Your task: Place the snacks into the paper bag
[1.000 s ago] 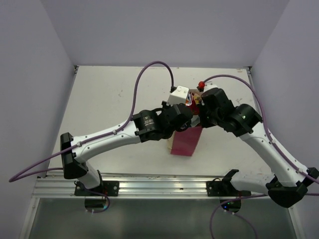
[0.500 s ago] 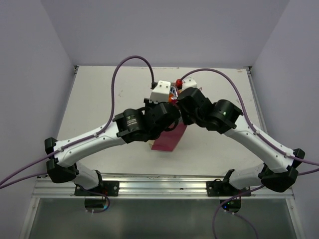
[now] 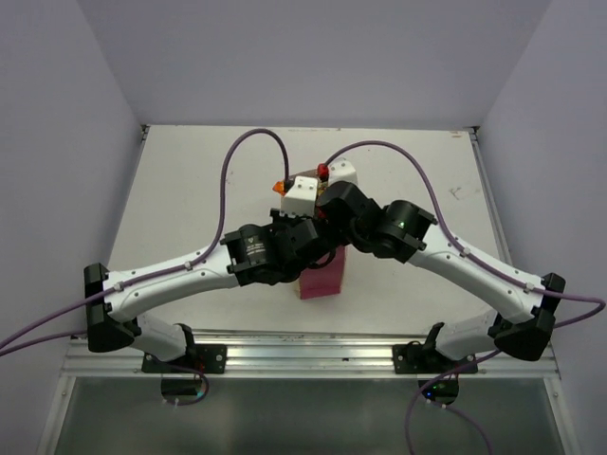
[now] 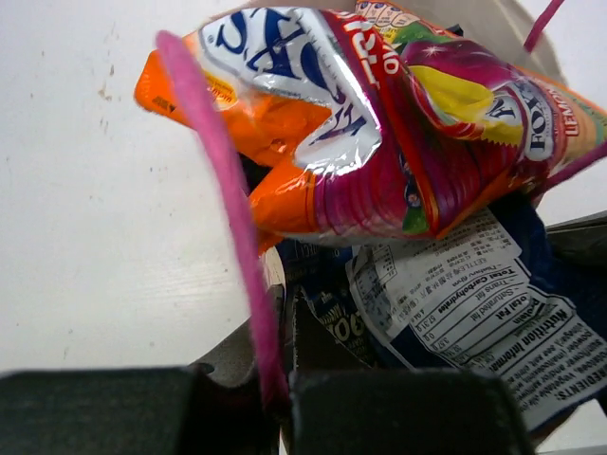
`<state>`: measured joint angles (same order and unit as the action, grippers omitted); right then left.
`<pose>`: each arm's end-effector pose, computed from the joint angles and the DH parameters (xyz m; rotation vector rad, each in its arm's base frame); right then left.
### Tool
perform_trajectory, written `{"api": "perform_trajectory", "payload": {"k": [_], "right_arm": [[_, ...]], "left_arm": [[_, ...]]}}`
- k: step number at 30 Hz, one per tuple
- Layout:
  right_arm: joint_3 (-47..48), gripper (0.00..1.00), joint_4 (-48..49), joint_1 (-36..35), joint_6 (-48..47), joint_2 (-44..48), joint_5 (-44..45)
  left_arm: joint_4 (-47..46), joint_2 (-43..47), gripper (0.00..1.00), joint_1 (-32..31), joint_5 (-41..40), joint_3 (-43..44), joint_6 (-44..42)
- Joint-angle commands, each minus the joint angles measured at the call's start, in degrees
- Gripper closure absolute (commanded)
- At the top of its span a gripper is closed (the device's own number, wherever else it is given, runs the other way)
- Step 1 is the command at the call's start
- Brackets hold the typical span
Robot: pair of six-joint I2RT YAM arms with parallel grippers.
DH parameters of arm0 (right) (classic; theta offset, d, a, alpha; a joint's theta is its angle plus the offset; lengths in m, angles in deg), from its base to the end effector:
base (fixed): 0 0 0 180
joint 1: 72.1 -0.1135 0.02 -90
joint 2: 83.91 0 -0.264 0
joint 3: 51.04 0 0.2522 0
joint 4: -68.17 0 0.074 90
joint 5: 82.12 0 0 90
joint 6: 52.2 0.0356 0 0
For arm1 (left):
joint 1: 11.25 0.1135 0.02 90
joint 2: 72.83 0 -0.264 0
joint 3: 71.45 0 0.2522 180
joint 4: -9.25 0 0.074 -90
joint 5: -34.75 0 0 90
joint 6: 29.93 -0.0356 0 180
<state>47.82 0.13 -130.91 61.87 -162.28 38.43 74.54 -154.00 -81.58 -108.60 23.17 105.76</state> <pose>0.1572 0.2247 0.3831 -0.4438 2.2181 0.1177 0.1224 -0.2574 0.3581 0.0885 2.0579 -0.0552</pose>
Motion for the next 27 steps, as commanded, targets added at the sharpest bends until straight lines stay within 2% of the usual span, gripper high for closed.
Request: {"api": "perform_trajectory", "payload": {"k": [1, 2, 4, 7, 15, 19, 27], "right_arm": [[9.19, 1.00, -2.31, -0.52, -1.40, -0.29, 5.48], [10.77, 1.00, -3.19, -0.61, -1.57, -0.29, 5.75], [13.94, 1.00, -4.69, -0.61, -2.10, -0.21, 6.37], [12.82, 1.00, -4.69, -0.61, -2.45, 0.14, 7.68], [-2.38, 1.00, 1.45, -0.61, 1.24, 1.46, 5.14], [-3.54, 1.00, 0.93, -0.52, 2.29, 1.90, 5.05], [1.12, 0.99, -1.53, -0.61, 1.15, 2.60, 7.25]], "left_arm": [[-1.62, -1.36, 1.00, -0.08, -4.75, 11.84, -2.54], [-0.91, -2.06, 1.00, -0.34, -5.01, 15.26, -2.71], [-0.02, -1.98, 1.00, -0.60, -5.19, 16.69, -3.33], [-0.81, -0.75, 1.00, -0.69, -5.19, 14.51, -3.33], [-7.06, 2.59, 1.00, -0.69, -1.77, -4.90, 1.50], [-7.05, 3.73, 1.00, -0.69, -2.37, -4.31, 0.98], [-7.23, 3.73, 1.00, -0.87, -5.01, 0.88, -3.33]]}}
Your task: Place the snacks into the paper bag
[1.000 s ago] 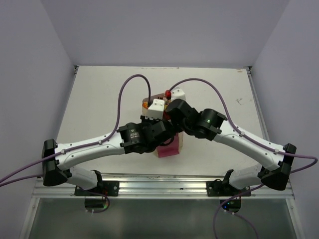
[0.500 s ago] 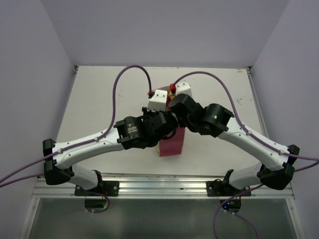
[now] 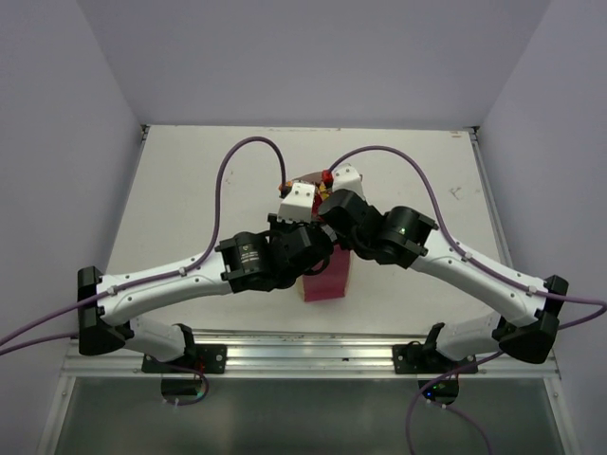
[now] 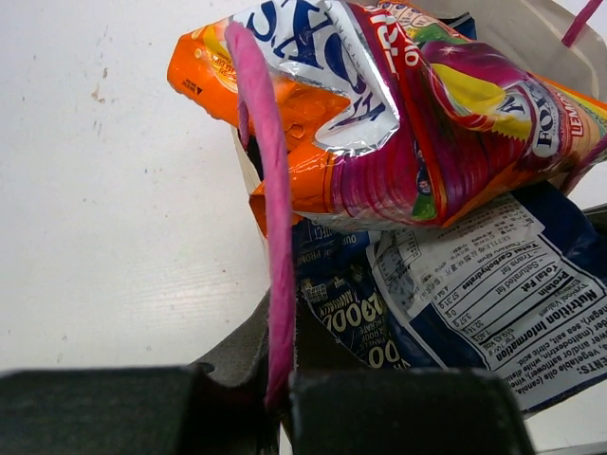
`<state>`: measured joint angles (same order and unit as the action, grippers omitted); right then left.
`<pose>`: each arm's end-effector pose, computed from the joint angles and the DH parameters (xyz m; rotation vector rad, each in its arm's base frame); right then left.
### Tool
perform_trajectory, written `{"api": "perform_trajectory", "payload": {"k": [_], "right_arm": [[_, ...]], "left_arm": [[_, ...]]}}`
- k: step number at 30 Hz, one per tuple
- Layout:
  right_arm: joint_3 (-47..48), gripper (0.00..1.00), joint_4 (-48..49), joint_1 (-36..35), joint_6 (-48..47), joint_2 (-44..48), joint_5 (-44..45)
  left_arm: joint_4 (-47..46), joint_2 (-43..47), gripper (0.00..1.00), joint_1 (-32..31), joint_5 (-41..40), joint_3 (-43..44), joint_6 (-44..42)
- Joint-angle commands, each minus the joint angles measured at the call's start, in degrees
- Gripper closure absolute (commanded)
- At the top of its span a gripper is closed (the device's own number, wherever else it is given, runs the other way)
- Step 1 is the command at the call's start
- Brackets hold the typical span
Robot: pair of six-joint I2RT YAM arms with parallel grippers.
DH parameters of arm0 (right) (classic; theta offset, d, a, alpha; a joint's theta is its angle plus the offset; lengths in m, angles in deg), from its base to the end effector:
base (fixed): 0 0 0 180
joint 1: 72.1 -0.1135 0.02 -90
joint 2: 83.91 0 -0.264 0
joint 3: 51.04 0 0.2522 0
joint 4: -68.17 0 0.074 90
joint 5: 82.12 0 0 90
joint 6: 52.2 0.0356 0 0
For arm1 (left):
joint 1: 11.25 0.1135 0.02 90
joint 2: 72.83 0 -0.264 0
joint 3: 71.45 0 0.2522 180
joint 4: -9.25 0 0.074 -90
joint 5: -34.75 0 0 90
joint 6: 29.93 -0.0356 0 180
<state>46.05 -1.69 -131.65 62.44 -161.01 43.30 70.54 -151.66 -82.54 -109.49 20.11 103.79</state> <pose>0.1518 0.2175 0.3783 -0.4205 2.2038 0.0176 0.1164 -0.2537 0.3570 0.0997 2.0229 -0.0873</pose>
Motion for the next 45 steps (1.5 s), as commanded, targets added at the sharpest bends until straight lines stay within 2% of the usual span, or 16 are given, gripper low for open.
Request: {"api": "perform_trajectory", "payload": {"k": [1, 2, 4, 5, 8, 9, 10, 14, 18, 21, 24, 27, 31, 34, 38, 45], "right_arm": [[2.89, 0.95, 0.29, 0.14, 0.49, 1.51, 2.63], [2.89, 0.81, -0.15, 0.22, 0.58, 1.43, 2.81], [3.59, 0.70, -0.77, 0.14, 0.84, 1.43, 2.90], [3.94, 0.55, -1.38, 0.14, 0.93, 1.60, 3.08], [6.40, 0.39, -2.70, 0.14, 0.67, 2.04, 4.12], [7.19, 0.36, -3.14, 0.14, 0.67, 2.22, 4.74], [8.85, 0.34, -3.58, 0.14, 0.49, 2.30, 5.18], [14.31, 0.24, -8.74, 0.14, 1.72, 2.83, 8.95], [20.11, 0.23, -15.96, 0.14, 6.20, 3.80, 19.23], [22.58, 0.23, -21.67, 0.14, 8.22, 5.11, 29.50], [22.58, 0.12, -28.70, 0.22, 11.47, 6.17, 37.60], [23.02, 0.03, -35.13, 0.31, 15.43, 6.44, 40.69], [21.09, 0.01, -35.13, 0.31, 16.74, 8.02, 38.59], [20.12, 0.01, -35.13, 0.31, 18.41, 8.46, 37.44], [18.80, 0.01, -35.13, 0.40, 19.12, 8.89, 36.13], [15.99, 0.01, -35.13, 0.40, 19.83, 11.44, 35.16]], "left_arm": [[-3.32, 1.31, 1.00, 0.10, -4.21, 3.94, -1.54], [-3.06, 1.31, 1.00, 0.10, -4.21, 4.20, -1.71], [-2.44, 1.04, 0.97, 0.10, -4.73, 4.81, -1.36], [-1.74, 1.04, 0.88, 0.10, -5.00, 6.12, -1.36], [-1.38, 1.31, 0.56, 0.10, -6.49, 9.37, -3.19], [-1.39, 1.48, 0.37, 0.01, -7.54, 10.43, -3.73], [-1.47, 1.57, 0.31, -0.08, -7.90, 11.40, -4.34], [-1.21, 1.66, 0.21, -0.96, -11.06, 19.12, -8.12], [2.73, 2.79, 0.15, -2.19, -17.64, 27.92, -7.43], [4.15, 8.65, 0.00, -0.54, -23.10, 27.16, -7.34], [-2.59, 20.23, 0.00, 9.35, -17.07, 17.33, -12.24], [-9.73, 29.05, 0.00, 13.36, -17.30, 10.18, -19.72], [4.70, 28.56, 0.00, 13.37, -18.01, 13.68, -17.37], [15.54, 25.92, 0.00, 13.37, -17.05, 16.07, -7.89], [15.67, 28.46, 0.00, 13.37, -13.88, 11.07, -1.19], [15.84, 30.50, 0.00, 13.37, -11.68, 10.44, -1.53]]}}
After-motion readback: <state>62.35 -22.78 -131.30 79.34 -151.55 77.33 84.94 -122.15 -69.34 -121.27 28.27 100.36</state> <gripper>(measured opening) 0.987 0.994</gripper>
